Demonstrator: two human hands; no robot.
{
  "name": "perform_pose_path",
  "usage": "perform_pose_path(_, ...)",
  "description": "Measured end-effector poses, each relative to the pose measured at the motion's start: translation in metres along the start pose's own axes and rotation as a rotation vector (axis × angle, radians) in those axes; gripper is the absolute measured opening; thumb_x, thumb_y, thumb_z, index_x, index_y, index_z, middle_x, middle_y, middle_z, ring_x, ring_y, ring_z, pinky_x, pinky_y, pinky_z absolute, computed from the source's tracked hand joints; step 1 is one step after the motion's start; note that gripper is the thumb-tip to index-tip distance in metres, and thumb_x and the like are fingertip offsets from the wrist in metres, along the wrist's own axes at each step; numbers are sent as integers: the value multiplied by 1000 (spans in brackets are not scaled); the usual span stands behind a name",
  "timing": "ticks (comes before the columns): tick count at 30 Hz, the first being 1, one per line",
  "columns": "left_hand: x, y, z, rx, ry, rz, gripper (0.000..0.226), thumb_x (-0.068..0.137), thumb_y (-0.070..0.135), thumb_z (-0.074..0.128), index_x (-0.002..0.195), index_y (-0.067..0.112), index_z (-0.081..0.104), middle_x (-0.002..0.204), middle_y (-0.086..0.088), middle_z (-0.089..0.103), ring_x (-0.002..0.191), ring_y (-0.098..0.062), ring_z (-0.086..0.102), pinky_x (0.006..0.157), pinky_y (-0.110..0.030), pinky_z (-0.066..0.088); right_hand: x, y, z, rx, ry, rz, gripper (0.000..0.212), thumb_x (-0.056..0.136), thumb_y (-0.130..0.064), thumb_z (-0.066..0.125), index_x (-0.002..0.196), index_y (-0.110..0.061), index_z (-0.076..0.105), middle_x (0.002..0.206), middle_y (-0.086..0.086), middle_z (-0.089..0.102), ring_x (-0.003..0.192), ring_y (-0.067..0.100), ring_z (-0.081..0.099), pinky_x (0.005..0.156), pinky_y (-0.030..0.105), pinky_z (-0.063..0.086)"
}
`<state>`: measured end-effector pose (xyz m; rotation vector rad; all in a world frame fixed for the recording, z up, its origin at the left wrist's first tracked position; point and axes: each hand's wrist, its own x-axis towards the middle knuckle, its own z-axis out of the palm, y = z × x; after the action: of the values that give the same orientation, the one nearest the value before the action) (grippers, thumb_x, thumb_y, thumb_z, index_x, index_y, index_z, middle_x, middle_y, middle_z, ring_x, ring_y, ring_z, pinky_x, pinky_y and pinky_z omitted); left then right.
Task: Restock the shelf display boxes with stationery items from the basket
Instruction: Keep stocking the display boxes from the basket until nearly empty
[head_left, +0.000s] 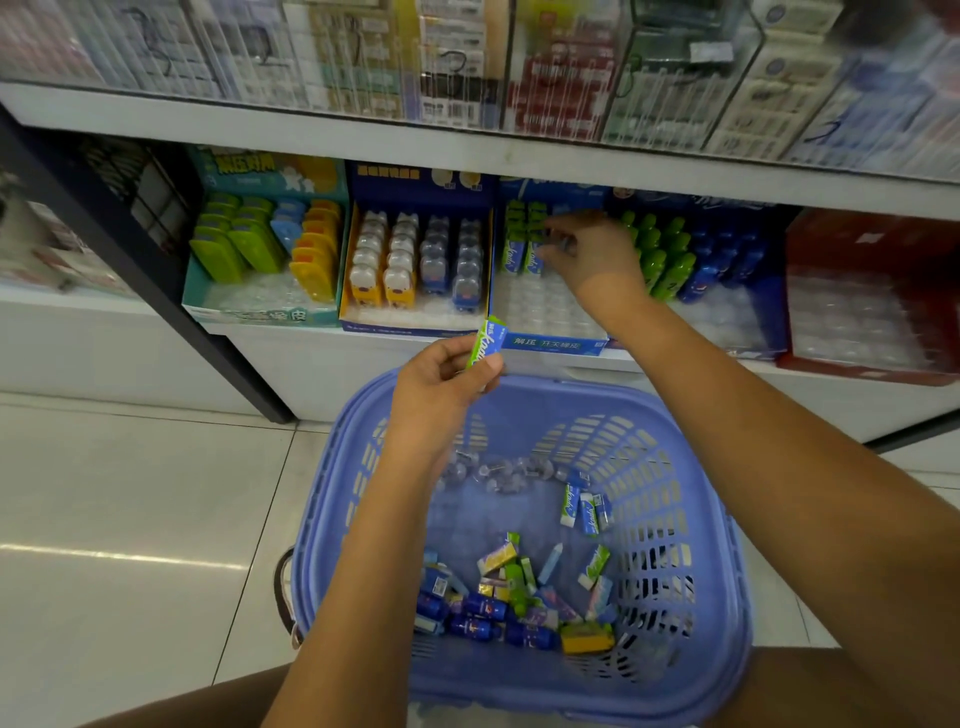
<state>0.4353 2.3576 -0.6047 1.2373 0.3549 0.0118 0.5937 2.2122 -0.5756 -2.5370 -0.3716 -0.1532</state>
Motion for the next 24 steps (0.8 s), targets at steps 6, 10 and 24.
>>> perform_pose_path(6,-2,4,4,65,41,149,22,82,8,71,104,10,68,93,-6,73,81,-11,70,72,-21,55,-78,-37,-8,750,-238,45,12,86,-17,68,94,-24,72,88,-3,74,75,9,70,65,17,55)
perform_pose_path(10,-3,5,7,51,29,190,20,83,7,70,102,14,68,90,-1,73,82,-12,70,73,-22,56,-89,-40,-15,877,-245,66,17,80,-6,72,92,-18,71,80,-7,74,77,8,71,69,17,54)
perform_pose_path(24,26,-22,12,1115,-177,439,59,94,13,55,147,7,30,155,-5,26,143,-20,25,114,-24,24,-1,-14,10,260,51,16,23,86,-14,66,109,-9,68,105,5,70,90,12,64,79,8,42)
